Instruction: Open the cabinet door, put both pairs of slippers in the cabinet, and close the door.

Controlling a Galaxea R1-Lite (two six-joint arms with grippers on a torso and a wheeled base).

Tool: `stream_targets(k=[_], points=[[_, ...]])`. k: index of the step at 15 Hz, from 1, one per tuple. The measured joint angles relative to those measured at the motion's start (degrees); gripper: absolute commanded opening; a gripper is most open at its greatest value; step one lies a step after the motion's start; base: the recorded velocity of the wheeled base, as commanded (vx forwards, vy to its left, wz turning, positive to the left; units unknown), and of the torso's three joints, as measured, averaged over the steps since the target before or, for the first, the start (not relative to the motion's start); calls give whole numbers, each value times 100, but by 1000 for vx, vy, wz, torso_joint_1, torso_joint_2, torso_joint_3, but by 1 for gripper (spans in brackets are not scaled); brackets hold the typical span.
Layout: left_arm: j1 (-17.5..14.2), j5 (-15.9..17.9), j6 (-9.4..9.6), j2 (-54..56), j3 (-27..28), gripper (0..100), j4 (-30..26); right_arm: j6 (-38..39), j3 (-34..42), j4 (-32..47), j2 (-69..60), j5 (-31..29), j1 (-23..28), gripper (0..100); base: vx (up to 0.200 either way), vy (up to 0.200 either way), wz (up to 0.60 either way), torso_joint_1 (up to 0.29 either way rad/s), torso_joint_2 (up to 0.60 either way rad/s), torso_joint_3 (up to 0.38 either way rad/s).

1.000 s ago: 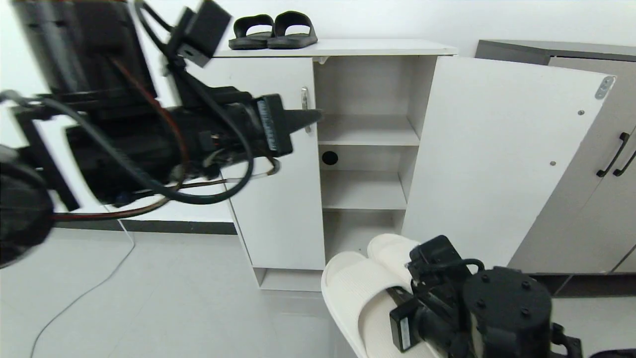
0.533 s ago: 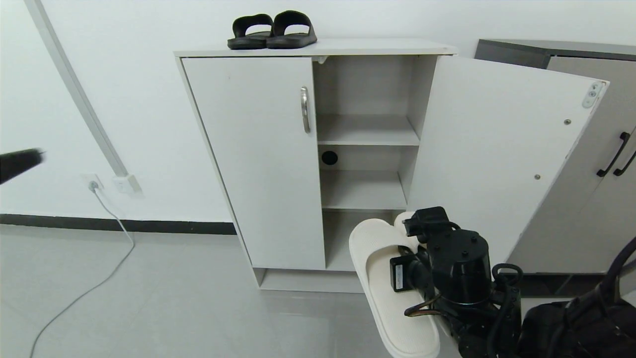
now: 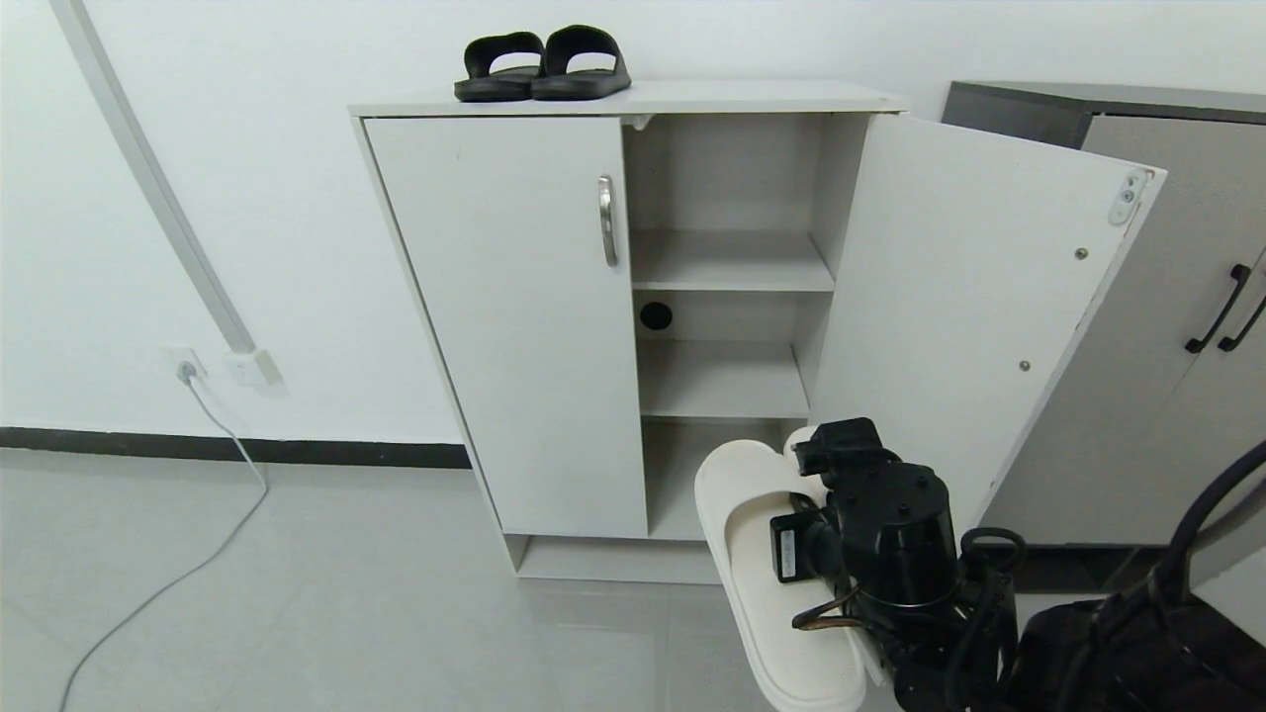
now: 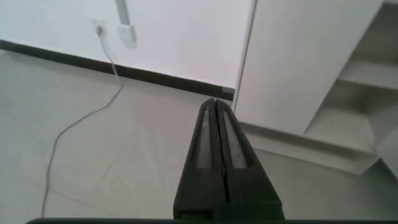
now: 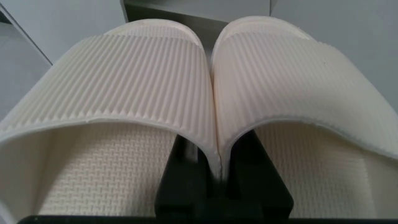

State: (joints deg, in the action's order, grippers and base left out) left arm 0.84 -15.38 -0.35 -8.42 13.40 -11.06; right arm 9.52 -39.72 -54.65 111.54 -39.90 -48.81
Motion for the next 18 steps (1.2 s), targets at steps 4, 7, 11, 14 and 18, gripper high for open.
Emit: stream_targets(k=[4,7,11,14,18], points=[[-77,1309,262,695,-1172,0,1139,-2,48,2,20,7,-24,0,0,0,0,0,0,0],[-84,1682,416,816,-1315,0,1096,-17,-33,0,102,-257,-38,0,0,0,0,0,0,0],[-84,1686,347,856,-1340,0,1095,7,-1000,29,544,-670,-5,0,0,0,0,0,0,0],[-84,1686,336,861,-1340,0,1090,30,-1593,68,1064,-903,100,0,0,200,0,4,5,4],[-87,1686,335,861,-1340,0,1081,106,-1751,78,1343,-947,245,0,0,150,0,4,2,1]])
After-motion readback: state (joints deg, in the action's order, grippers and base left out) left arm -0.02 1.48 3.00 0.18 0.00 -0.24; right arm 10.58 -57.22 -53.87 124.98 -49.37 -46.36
